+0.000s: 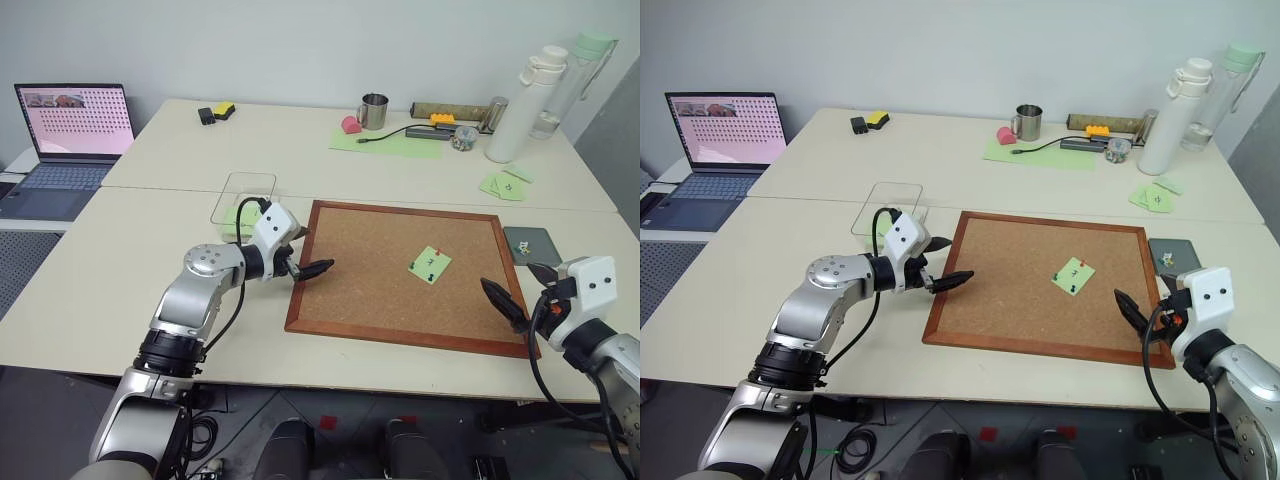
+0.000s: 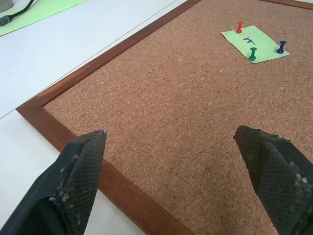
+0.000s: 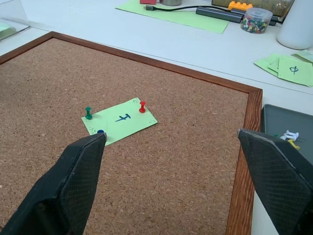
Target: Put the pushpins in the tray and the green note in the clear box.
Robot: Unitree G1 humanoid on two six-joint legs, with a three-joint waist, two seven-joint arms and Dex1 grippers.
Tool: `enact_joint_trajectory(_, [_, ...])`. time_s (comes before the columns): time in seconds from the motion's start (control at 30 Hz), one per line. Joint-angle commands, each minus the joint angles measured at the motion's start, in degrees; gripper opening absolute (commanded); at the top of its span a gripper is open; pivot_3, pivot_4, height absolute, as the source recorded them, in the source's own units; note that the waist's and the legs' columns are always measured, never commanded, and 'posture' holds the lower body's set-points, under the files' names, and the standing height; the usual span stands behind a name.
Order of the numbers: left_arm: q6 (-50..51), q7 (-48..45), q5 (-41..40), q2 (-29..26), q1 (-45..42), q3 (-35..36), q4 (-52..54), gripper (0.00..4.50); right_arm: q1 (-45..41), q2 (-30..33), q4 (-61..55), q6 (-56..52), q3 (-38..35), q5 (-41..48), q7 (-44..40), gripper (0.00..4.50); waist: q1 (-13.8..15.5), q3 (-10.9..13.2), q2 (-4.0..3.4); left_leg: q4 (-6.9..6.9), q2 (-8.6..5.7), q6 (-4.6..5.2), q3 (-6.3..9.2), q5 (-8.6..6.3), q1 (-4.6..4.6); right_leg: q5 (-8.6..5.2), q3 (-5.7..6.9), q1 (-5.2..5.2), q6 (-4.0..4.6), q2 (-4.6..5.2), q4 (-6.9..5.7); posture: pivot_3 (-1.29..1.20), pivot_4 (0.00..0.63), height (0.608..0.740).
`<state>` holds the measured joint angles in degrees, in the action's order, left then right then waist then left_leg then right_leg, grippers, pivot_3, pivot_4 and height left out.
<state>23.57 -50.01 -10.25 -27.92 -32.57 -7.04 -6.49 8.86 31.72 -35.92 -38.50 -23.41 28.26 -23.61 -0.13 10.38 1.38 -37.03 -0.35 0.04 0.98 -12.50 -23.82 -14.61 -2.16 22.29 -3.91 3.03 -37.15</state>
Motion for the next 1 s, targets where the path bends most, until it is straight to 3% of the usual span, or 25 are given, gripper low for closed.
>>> enact_joint_trajectory(0.03, [0.09,0.08,-0.44,-0.58,-0.79,0.63,3.15,4.44,-0.33,0.87,-2.07,0.33,-1.10,0.31,0.20,4.50,0.00,0.00,0.00,0.00,0.00,0.00,0.00,0.00,0.00,0.00,0.00,0.00,0.00,0.00,0.00,0.00,0.150,0.740])
enact_joint_trajectory(0.33, [5.99,-0.95,-4.71,-0.52,-0.72,2.69,5.40,4.44,-0.18,0.74,-1.96,0.45,-0.94,0.29,0.15,4.50,-0.01,0.00,0.00,0.00,0.00,0.00,0.00,0.00,0.00,0.00,0.00,0.00,0.00,0.00,-0.01,0.00,0.150,0.740])
enact_joint_trajectory(0.8, [5.57,-2.13,-7.22,-0.83,-0.45,3.04,5.59,4.44,-0.41,0.80,-1.49,0.69,-0.67,0.15,-0.07,4.50,0.00,0.00,0.00,0.00,0.00,0.00,0.00,0.00,0.00,0.00,0.00,0.00,0.00,0.00,0.01,0.00,0.150,0.740])
enact_joint_trajectory(1.0, [8.30,-5.45,-12.45,-0.29,-0.20,3.57,8.72,3.56,-1.50,1.27,-0.20,1.14,0.48,-0.28,-0.78,4.50,-0.01,0.00,0.00,0.00,0.01,0.00,0.00,0.00,0.00,0.00,0.00,0.00,0.00,0.00,0.00,0.00,0.150,0.740])
